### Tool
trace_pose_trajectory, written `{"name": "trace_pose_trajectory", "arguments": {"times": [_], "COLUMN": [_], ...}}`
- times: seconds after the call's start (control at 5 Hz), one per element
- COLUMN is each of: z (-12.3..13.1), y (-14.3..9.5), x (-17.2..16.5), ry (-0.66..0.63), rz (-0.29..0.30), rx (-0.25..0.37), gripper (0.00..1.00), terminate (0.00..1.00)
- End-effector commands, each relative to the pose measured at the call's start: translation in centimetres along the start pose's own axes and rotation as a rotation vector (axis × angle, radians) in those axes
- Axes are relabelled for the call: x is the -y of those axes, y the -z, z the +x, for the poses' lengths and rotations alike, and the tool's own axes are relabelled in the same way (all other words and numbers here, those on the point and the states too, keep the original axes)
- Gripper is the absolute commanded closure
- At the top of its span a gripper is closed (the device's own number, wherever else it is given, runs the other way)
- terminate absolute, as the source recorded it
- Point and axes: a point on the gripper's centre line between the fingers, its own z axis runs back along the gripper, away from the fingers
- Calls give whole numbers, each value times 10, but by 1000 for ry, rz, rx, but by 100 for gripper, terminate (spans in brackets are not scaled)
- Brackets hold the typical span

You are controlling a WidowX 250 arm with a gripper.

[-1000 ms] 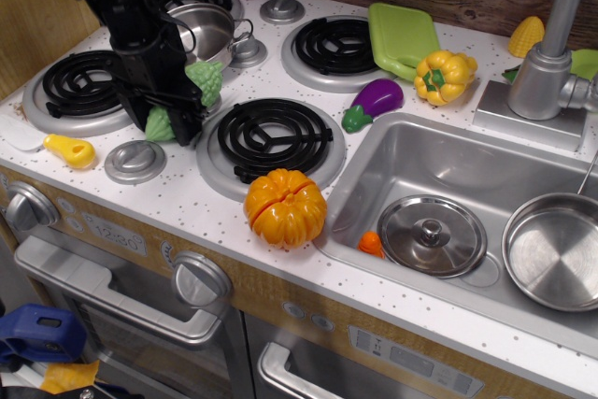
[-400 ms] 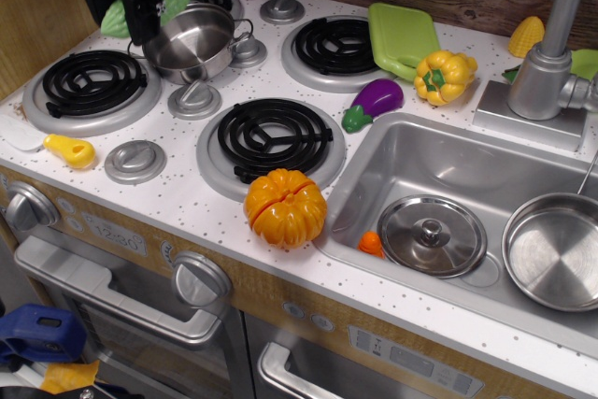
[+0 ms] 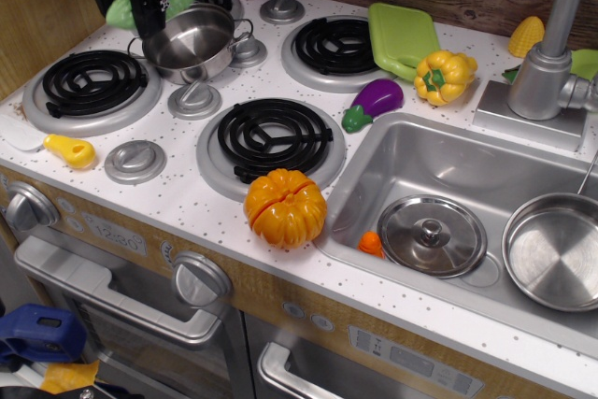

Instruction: Put green squash in pot or pan

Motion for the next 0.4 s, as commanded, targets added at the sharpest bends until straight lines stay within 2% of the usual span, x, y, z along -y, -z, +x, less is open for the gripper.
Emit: {"name": "trace_pose_trajectory", "arguments": {"times": [0.0,0.2], "z": [-1,-1], "y": [-16,-16], "x": [-11,-11], "ry": [-7,-7], "rz": [38,38], "rx": [45,45], "gripper": [0,0], "terminate": [0,100]}}
